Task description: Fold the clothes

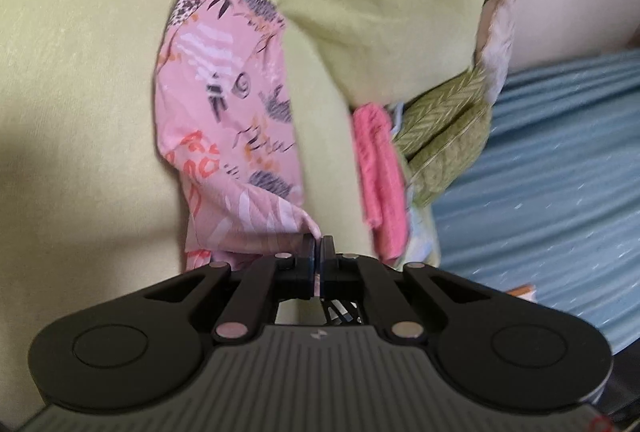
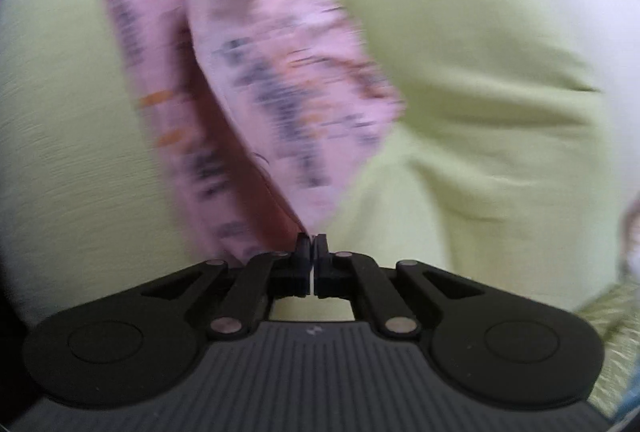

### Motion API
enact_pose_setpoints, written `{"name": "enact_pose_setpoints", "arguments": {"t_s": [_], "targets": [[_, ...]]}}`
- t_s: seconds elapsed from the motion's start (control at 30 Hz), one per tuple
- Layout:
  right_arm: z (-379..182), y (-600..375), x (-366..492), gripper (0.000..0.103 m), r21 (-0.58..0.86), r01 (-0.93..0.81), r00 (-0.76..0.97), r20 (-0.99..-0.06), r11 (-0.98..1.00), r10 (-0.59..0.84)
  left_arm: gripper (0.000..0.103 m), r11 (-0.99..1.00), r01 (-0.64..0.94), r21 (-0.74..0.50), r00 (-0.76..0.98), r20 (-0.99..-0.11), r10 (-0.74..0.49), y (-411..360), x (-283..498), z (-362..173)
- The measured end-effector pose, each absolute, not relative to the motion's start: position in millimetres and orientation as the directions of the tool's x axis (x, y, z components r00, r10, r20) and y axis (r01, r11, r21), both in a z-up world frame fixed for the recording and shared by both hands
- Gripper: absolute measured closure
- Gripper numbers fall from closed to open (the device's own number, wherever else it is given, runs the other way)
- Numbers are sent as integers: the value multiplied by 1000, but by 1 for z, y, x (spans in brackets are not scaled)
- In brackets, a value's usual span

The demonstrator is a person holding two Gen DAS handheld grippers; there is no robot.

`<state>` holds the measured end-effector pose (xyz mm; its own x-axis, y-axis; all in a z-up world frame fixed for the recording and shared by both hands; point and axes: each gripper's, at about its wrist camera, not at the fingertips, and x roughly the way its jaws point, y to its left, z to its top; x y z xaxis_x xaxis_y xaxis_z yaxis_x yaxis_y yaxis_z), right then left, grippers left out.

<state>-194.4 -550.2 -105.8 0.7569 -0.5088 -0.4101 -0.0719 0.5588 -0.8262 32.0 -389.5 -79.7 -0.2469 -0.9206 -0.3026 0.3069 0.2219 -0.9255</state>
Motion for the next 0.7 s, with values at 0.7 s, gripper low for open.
{"name": "enact_pose_setpoints", "arguments": {"t_s": [0.7], "targets": [[-97,-524,-202,73,-639,-6,714,-541,769,-444,71,420,663,-619,-168,-671,-723,-369,21,-87]]}}
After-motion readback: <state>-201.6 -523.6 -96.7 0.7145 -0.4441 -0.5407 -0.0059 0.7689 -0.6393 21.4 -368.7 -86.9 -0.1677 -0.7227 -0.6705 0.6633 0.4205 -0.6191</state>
